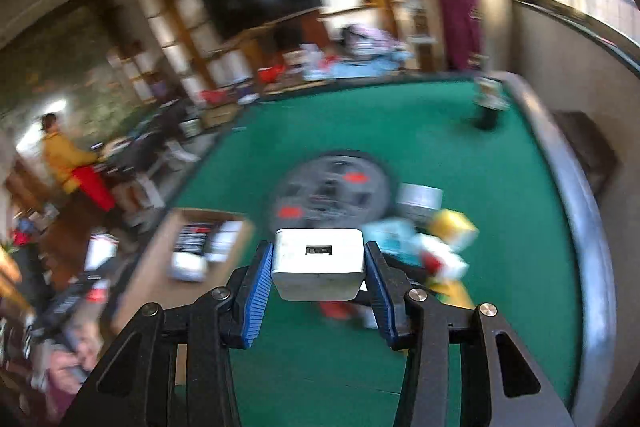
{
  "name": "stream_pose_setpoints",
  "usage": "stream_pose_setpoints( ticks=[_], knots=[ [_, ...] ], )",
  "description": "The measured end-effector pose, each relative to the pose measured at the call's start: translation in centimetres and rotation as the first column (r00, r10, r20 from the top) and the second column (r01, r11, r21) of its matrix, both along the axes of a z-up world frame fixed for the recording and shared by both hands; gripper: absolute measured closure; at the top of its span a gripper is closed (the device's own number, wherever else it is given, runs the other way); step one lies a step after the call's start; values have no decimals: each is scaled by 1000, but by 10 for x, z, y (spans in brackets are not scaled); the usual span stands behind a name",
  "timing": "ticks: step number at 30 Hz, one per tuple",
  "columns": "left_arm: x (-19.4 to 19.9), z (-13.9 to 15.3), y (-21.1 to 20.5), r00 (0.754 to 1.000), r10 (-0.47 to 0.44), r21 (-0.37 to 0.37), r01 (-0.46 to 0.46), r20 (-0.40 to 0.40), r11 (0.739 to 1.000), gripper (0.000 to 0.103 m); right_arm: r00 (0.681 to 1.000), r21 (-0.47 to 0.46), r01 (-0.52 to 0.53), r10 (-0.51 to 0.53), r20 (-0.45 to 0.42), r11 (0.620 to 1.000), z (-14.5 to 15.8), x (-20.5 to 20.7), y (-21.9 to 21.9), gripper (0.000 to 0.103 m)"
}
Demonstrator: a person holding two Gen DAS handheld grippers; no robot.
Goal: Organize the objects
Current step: 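Lower medicine box and charger plug into the box and open both tools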
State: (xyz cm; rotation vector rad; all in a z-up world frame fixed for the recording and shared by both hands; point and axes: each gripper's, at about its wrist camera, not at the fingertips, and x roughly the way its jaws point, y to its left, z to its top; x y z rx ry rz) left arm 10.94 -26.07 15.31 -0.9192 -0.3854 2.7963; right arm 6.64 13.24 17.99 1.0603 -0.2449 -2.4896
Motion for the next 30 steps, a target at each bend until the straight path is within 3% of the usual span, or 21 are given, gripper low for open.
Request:
stream_pose_setpoints(
  ticks=[6, 11, 20, 24, 30],
  knots=[
    [-26, -14, -26, 998, 38, -64, -34, 52, 997, 77, 972, -78, -222, 226, 59, 972, 0, -21, -111, 54],
    [-58, -42, -37, 990, 48, -107, -34, 132, 994, 77, 928, -101, -317, 331, 170, 943, -41, -42, -194, 54],
    [-98, -75, -45, 968, 80, -119, -53, 237, 991, 77, 863, -116, -355, 373, 340, 928, -112, -95, -288, 54],
    [-104, -80, -53, 962, 91, -82, -72, 259, 994, 77, 881, -47, -337, 333, 337, 940, -116, -107, -309, 54],
    [-104, -85, -64, 955, 106, -39, -100, 276, 994, 56, 885, 19, -334, 307, 350, 942, -129, -121, -331, 54]
  ],
)
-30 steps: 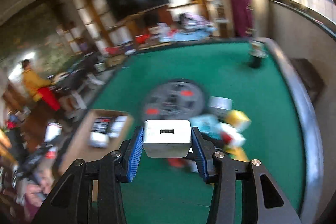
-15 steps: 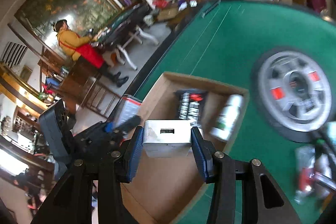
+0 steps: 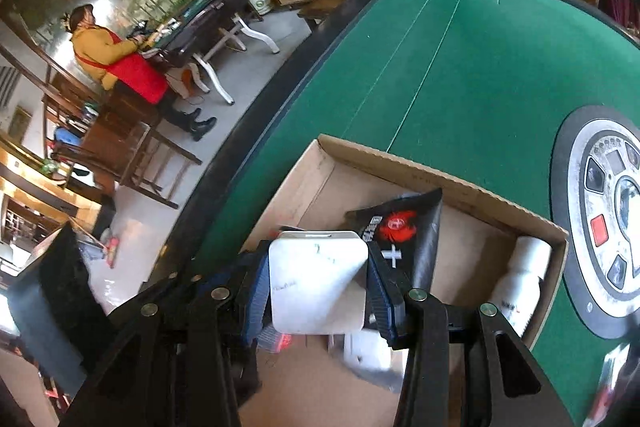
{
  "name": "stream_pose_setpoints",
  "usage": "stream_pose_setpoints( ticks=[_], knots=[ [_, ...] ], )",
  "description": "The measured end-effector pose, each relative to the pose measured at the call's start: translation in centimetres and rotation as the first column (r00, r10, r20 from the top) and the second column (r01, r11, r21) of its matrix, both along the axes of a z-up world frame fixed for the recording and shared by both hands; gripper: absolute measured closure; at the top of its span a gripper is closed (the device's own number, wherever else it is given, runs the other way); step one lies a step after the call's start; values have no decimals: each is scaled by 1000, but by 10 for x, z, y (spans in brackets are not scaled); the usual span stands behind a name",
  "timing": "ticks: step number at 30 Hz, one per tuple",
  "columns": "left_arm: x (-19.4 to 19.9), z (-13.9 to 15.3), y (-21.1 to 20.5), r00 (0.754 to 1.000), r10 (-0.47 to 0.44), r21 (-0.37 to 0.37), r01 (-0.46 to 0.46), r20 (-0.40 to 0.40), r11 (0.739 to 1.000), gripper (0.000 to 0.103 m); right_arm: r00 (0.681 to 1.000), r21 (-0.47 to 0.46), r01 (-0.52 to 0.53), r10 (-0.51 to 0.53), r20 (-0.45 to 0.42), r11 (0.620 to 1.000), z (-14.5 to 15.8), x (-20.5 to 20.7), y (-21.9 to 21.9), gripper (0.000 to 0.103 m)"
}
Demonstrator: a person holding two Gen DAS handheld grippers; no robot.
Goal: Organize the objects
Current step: 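Lower medicine box and charger plug into the box and open both tools, then move both open tools back from the box to the pile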
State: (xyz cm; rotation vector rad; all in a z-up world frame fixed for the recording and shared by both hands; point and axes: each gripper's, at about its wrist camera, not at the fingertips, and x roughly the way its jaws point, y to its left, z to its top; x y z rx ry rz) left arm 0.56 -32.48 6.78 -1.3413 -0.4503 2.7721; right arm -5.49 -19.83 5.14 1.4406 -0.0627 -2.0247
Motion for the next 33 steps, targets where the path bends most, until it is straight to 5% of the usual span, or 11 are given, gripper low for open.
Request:
stream_pose_setpoints(
  ticks=[12, 15, 22, 30, 33],
  knots=[
    [23, 17, 1, 998, 25, 65, -21, -61, 998, 40, 997, -85, 50, -55, -54, 995, 20, -5, 30, 50],
    [36, 25, 8, 998, 22, 26, -20, -57, 999, 35, 996, -110, 62, -68, -52, 992, 31, 1, 44, 46],
    [55, 17, 21, 1000, -29, 34, 29, -8, 999, 35, 969, -392, 27, 72, 236, 920, 11, 1, 43, 40],
    [39, -5, 18, 999, 3, 57, -6, 54, 998, 35, 987, -242, -1, 39, 153, 970, -2, -4, 2, 38],
    [30, -8, 13, 996, 45, 77, -51, 77, 996, 35, 978, -267, -12, 67, 198, 964, -16, -11, -4, 38]
  ],
)
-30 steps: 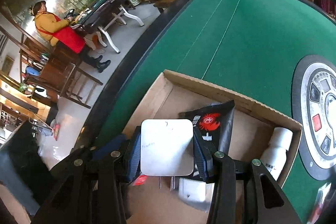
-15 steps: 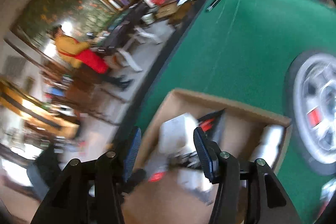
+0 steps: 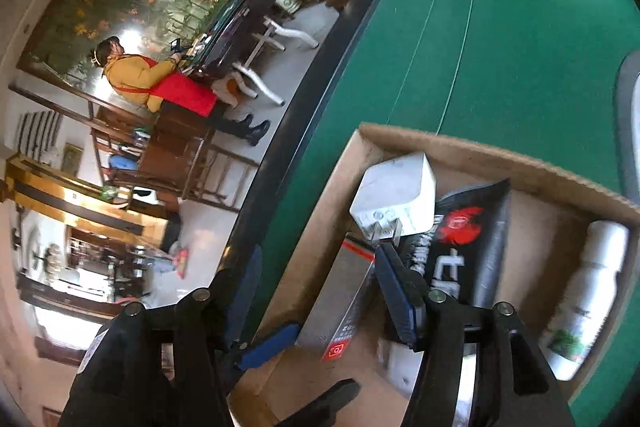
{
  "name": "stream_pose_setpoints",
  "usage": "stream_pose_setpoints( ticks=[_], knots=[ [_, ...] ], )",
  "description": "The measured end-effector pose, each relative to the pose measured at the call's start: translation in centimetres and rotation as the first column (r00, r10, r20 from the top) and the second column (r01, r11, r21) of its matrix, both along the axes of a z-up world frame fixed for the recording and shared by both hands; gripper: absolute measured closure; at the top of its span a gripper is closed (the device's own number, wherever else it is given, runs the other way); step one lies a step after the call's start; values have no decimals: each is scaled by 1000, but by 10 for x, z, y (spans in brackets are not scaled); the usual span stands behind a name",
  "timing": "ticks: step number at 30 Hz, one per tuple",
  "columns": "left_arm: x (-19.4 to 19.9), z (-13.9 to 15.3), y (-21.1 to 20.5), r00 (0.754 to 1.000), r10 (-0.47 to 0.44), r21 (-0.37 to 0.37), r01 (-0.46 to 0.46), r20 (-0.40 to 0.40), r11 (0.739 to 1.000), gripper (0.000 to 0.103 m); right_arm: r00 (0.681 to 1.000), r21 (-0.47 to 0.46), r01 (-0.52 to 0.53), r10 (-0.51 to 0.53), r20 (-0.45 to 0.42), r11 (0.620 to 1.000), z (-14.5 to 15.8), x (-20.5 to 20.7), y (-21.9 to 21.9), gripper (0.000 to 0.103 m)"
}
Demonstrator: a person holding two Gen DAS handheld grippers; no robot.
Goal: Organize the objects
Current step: 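Move both open tools back from the box to the pile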
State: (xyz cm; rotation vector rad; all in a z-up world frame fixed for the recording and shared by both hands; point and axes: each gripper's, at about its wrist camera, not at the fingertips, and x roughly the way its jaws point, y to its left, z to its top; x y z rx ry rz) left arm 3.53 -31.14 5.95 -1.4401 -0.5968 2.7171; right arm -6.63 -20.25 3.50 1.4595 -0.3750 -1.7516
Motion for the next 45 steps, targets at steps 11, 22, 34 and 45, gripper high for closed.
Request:
stream_pose_setpoints(
  ticks=[11, 22, 34, 45],
  knots=[
    [-12, 4, -4, 998, 63, 62, -64, 19, 996, 34, 988, -135, 125, -136, -76, 983, 37, 3, 86, 37],
    [17, 45, 24, 994, 4, 107, 8, -112, 994, 24, 925, -52, 273, -276, -261, 961, 58, 51, 208, 28],
    [-41, 5, 65, 993, -73, 233, 92, -90, 968, 25, 916, -94, 313, -327, -235, 945, 46, 85, 254, 28],
    [-3, 54, 92, 978, -140, 73, 152, -154, 986, 21, 827, -114, 435, -447, -341, 893, 71, 101, 327, 27]
  ],
)
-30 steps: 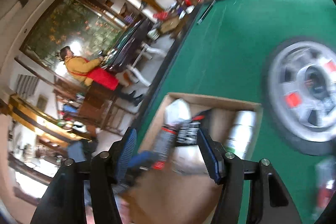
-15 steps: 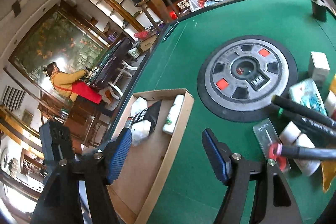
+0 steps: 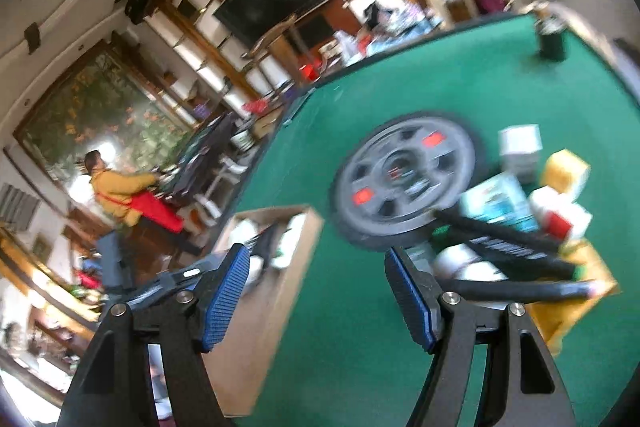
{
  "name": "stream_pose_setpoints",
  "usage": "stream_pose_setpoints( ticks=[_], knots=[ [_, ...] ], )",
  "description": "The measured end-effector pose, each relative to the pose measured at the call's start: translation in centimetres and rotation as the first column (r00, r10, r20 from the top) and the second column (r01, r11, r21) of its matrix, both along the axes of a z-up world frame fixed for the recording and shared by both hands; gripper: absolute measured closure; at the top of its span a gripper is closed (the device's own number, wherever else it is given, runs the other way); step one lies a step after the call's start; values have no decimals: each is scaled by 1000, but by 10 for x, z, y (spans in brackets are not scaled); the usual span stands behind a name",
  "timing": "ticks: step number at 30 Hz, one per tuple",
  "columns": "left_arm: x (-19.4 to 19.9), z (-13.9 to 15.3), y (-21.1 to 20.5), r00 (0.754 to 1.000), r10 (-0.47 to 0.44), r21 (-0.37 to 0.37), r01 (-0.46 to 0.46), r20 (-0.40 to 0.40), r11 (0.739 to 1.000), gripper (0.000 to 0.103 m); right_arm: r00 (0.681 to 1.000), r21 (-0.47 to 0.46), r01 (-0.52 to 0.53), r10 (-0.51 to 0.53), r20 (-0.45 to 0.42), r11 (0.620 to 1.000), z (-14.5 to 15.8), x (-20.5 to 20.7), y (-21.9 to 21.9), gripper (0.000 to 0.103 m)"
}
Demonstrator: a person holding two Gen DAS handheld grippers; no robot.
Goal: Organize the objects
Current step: 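Move both open tools back from the box to the pile, then grasp the black marker with pink cap with the left tool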
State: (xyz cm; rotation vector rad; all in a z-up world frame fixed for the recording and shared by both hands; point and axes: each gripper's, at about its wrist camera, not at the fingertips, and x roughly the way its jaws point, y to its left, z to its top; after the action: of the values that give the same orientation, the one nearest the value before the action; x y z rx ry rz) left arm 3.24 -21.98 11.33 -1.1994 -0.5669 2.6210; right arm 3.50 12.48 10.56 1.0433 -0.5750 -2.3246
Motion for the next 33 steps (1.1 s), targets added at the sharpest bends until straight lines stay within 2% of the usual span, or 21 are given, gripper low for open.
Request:
stream_pose_setpoints(
  ticks=[2, 6, 11, 15, 19, 23, 29, 33],
  knots=[
    [9, 9, 21, 999, -41, -37, 40, -26, 998, 20, 999, 47, 48, -48, -11, 998, -1, 3, 21, 27],
    [22, 15, 61, 991, -124, -38, 123, -47, 992, 19, 992, 97, 122, -123, 11, 988, -11, 8, 58, 27],
    [37, 2, 107, 972, -234, -54, 232, -22, 971, 19, 980, 144, 183, -192, 51, 973, -28, -3, 93, 27],
    [44, -10, 120, 967, -255, -63, 255, 4, 965, 19, 972, 135, 191, -206, 111, 972, -49, -21, 116, 27],
    [44, -27, 118, 971, -235, -57, 238, 47, 970, 19, 981, 20, 104, -105, 164, 994, -66, -36, 116, 26],
    [43, -35, 117, 974, -216, -51, 219, 69, 974, 19, 979, -54, -18, 28, 201, 998, -74, -36, 91, 26],
    [37, -44, 118, 972, -215, -37, 220, 96, 975, 19, 937, -151, -230, 261, 231, 961, -83, -13, 43, 25],
    [34, -53, 124, 970, -217, -56, 224, 111, 973, 19, 958, -82, -203, 216, 190, 976, -77, -6, 42, 25]
  ],
)
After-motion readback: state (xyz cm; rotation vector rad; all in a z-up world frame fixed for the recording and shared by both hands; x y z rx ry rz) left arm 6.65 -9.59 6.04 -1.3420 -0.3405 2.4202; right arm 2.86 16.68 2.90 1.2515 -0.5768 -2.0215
